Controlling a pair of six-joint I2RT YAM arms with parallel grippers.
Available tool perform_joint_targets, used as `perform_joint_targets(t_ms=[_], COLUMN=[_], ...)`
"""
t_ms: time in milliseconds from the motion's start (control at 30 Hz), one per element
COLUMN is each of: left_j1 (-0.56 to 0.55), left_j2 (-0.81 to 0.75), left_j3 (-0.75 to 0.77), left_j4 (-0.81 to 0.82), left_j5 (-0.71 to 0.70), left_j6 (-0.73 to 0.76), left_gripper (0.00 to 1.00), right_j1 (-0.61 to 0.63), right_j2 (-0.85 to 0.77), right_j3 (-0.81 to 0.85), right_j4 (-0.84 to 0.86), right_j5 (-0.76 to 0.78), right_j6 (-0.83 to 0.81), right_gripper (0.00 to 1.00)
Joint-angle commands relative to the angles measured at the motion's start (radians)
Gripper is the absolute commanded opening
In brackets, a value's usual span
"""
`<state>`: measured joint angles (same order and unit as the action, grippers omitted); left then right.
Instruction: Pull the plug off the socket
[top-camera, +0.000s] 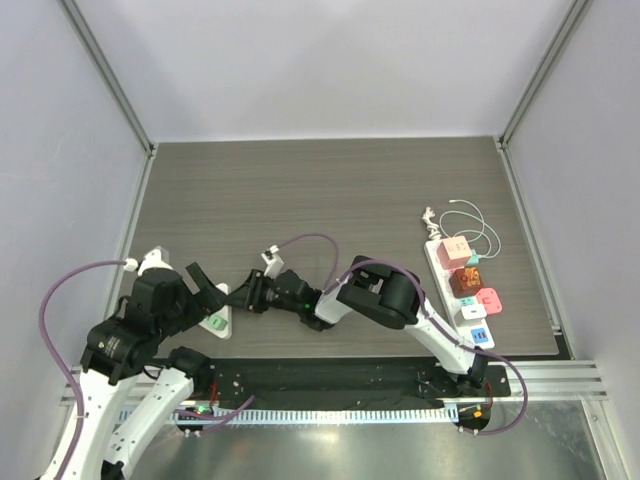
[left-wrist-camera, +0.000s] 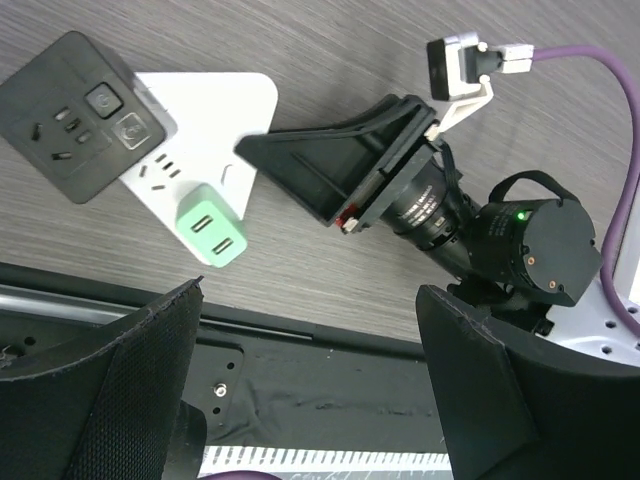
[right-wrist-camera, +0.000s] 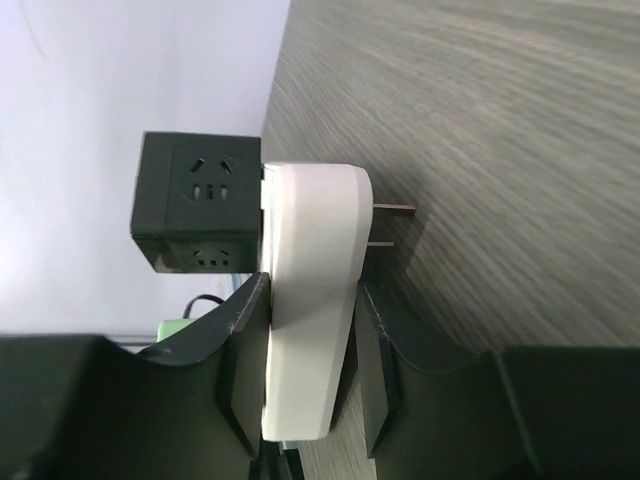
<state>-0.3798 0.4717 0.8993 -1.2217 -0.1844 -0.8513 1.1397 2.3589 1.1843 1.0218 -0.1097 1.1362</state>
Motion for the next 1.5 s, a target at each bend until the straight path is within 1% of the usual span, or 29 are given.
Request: perform_joint_targets(t_ms=[0,67,133,233,267,300,333,433,567,633,667,767,867,900,967,1000,1033,1067,1100,1133,1167,1200,1233,1267,1300,1333,1400,1433,1467], left_j1=[-0.005,-0.004,-0.004,-0.004,-0.004,-0.004,-0.004,-0.004,-0.004,-0.004,-0.004,-0.004,-0.004,-0.004,-0.004,-0.004,-0.004,-0.004,-0.002,-0.002,-0.002,-0.001,-0.001,-0.001,-0.001,-0.001,-0.001,0.001,0.002], left_j2=[0.031,0.048,0.077,0.110,0.114,0.119,0.126,0.140,0.183,0.194,0.205,0.219,0.238,0.251,0.258,0.263,0.268,0.271,0.275,0.289,0.298,0.307,0.332,0.344,0.358,0.372,0.413,0.426,0.439], left_j3=[0.012,0.021,0.047,0.064,0.062,0.058,0.041,-0.005,-0.046,-0.075,-0.086,-0.125,-0.151,-0.152,-0.158,-0.163,-0.174,-0.180,-0.184,-0.189,-0.194,-0.194,-0.194,-0.189,-0.188,-0.188,-0.183,-0.181,-0.180], left_j4=[0.042,0.050,0.041,0.042,0.047,0.059,0.067,0.108,0.157,0.208,0.241,0.289,0.355,0.378,0.398,0.406,0.413,0.424,0.429,0.433,0.442,0.447,0.452,0.456,0.459,0.462,0.461,0.459,0.456], left_j5=[0.031,0.025,0.010,0.016,0.029,0.040,0.052,0.108,0.144,0.168,0.172,0.178,0.210,0.212,0.206,0.203,0.200,0.191,0.191,0.165,0.163,0.168,0.171,0.168,0.169,0.168,0.163,0.160,0.154], left_j6=[0.018,0.015,0.015,0.014,0.009,-0.002,-0.009,-0.023,-0.023,-0.022,-0.023,-0.023,-0.020,-0.015,-0.009,-0.009,-0.012,-0.028,-0.041,-0.054,-0.064,-0.075,-0.075,-0.080,-0.083,-0.086,-0.089,-0.091,-0.091], left_gripper=[0.89,0.89,0.89,0.91,0.92,0.92,0.93,0.94,0.93,0.93,0.93,0.92,0.91,0.91,0.91,0.93,0.94,0.96,1.00,1.00,1.00,1.00,1.00,1.00,1.00,1.00,1.00,1.00,1.00], right_j1=[-0.024,-0.028,-0.031,-0.038,-0.044,-0.047,-0.052,-0.070,-0.090,-0.100,-0.101,-0.110,-0.116,-0.118,-0.116,-0.118,-0.117,-0.115,-0.113,-0.112,-0.098,-0.087,-0.074,-0.037,-0.022,-0.002,0.046,0.060,0.072], right_j2=[0.023,-0.001,-0.018,-0.053,-0.079,-0.093,-0.108,-0.161,-0.201,-0.214,-0.220,-0.248,-0.282,-0.291,-0.329,-0.348,-0.366,-0.412,-0.433,-0.461,-0.489,-0.551,-0.581,-0.608,-0.668,-0.693,-0.742,-0.775,-0.785], right_j3=[-0.086,-0.141,-0.173,-0.244,-0.299,-0.327,-0.353,-0.425,-0.543,-0.574,-0.603,-0.652,-0.689,-0.695,-0.696,-0.696,-0.696,-0.695,-0.689,-0.671,-0.660,-0.648,-0.625,-0.615,-0.608,-0.592,-0.572,-0.546,-0.531], right_j4=[0.168,0.228,0.250,0.300,0.340,0.354,0.362,0.325,0.348,0.363,0.385,0.402,0.431,0.438,0.428,0.413,0.394,0.336,0.293,0.180,0.108,0.028,-0.132,-0.206,-0.273,-0.405,-0.541,-0.653,-0.704], right_j5=[0.031,0.044,0.057,0.088,0.103,0.149,0.163,0.176,0.191,0.192,0.194,0.205,0.194,0.182,0.148,0.140,0.131,0.127,0.089,0.078,0.076,0.102,0.140,0.177,0.249,0.299,0.388,0.468,0.493], right_j6=[0.025,0.020,0.011,0.008,0.004,0.004,0.002,0.016,0.042,0.053,0.056,0.060,0.047,0.036,0.007,-0.001,-0.010,-0.032,-0.044,-0.065,-0.113,-0.146,-0.179,-0.237,-0.262,-0.285,-0.352,-0.381,-0.403], right_gripper=[0.12,0.07,0.01,0.01,0.01,0.01,0.01,0.01,0.01,0.03,0.06,0.10,0.37,0.51,0.62,0.69,0.72,0.76,0.77,0.78,0.79,0.80,0.81,0.82,0.84,0.84,0.86,0.87,0.87])
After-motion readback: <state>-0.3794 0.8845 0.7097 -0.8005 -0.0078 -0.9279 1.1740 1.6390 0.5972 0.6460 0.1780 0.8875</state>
